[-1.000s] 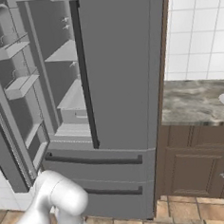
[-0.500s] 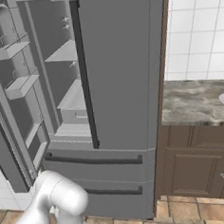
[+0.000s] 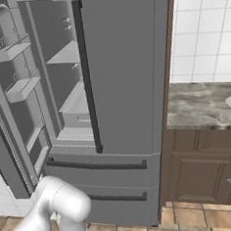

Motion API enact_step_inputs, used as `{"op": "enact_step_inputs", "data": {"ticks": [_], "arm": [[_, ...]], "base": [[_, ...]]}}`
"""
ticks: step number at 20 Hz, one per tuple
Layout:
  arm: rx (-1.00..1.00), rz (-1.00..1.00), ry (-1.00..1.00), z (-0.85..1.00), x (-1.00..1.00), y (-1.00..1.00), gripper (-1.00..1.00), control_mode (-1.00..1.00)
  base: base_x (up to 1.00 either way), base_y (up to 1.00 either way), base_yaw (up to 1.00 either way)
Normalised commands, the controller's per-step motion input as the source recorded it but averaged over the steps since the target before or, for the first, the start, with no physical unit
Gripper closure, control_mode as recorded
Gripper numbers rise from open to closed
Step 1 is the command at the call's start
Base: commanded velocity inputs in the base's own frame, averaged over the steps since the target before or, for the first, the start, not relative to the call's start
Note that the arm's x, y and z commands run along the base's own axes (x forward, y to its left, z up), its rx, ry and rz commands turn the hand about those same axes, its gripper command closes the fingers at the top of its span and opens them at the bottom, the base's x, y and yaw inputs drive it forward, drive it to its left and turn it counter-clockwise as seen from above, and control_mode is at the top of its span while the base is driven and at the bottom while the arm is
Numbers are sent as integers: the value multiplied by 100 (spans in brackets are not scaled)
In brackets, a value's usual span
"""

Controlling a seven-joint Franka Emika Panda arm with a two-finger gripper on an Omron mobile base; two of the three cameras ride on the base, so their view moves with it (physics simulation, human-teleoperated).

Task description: Place the chicken drumstick on the counter behind the older chicken drumstick on the same shelf of the fridge to maintain FIFO order. Close the fridge door when finished.

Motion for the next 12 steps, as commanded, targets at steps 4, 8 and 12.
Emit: {"op": "enact_step_inputs", "data": {"ticks": [4,8,12], "arm": [[0,-19,43,-3,34,-24,-100,-100],[0,-14,40,0,27,-62,-100,-100],[1,-10,39,0,34,-69,-100,-100]], "base": [[0,0,0],[0,0,0],[0,0,0]]}}
